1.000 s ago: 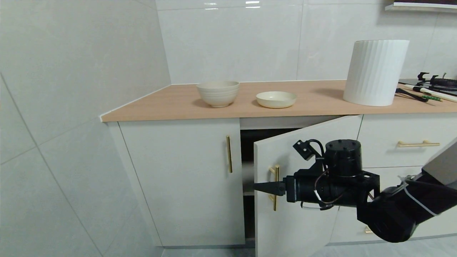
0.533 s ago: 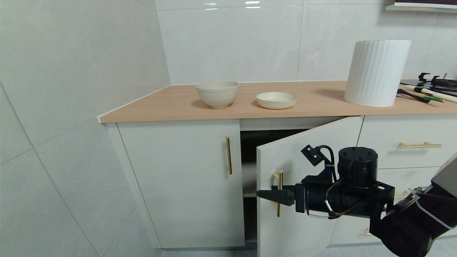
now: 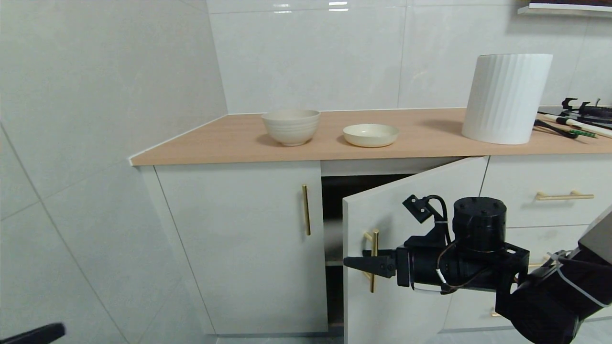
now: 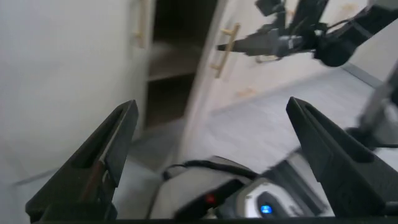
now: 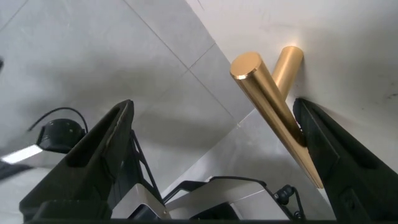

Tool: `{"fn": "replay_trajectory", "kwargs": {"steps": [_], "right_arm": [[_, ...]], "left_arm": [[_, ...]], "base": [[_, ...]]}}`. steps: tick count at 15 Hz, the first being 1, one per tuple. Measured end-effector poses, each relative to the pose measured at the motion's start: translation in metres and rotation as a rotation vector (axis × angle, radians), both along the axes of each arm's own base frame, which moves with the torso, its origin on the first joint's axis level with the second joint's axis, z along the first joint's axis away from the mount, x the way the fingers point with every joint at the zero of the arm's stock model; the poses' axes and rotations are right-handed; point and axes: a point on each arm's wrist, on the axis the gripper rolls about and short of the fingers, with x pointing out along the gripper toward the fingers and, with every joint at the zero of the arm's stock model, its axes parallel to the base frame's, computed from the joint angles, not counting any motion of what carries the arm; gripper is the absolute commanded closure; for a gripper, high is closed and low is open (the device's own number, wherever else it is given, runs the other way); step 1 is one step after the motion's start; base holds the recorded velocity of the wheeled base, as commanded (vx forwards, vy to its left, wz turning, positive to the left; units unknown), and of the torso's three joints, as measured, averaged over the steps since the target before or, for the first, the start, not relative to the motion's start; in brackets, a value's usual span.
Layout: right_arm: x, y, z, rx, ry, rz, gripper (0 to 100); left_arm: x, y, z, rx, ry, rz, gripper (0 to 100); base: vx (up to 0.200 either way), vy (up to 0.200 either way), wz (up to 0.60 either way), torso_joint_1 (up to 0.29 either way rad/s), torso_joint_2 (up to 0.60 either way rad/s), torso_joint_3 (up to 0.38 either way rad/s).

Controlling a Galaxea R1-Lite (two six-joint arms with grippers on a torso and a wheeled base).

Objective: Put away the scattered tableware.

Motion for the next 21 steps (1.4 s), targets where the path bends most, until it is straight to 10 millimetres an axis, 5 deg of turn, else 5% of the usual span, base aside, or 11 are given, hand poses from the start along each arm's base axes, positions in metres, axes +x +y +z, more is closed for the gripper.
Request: {"fn": "replay_trajectory", "kwargs": {"steps": [3,6,11,12,21], "right_arm": [[0.000,0.000,-0.001,-0.002,0.003,0.000,0],[0.000,0.000,-0.002,-0.003,0.004,-0.004,0],[0.000,0.000,-0.003,-0.007,0.007,-0.009,0],[0.000,0.000,-0.003,-0.007,0.008,-0.009,0],[0.003,0.004,-0.008,0.002,-0.004,-0.009,0]], "left_arm": [[0.081,-0.021,0.006,0.001,0.128,-0.126,0],[0.154,-0.054,-0.015,0.008,0.182,-0.223,0],[0.220,-0.098,-0.067,0.017,0.240,-0.316,0],[0.228,-0.104,-0.076,0.020,0.260,-0.320,100],[0.315,-0.154,-0.132,-0.017,0.183,-0.309,100]], "base": [[0.000,0.000,0.00,0.000,0.00,0.000],[0.000,0.000,0.00,0.000,0.00,0.000],[0.000,0.000,0.00,0.000,0.00,0.000],[0.000,0.000,0.00,0.000,0.00,0.000],[0.000,0.000,0.00,0.000,0.00,0.000]]}}
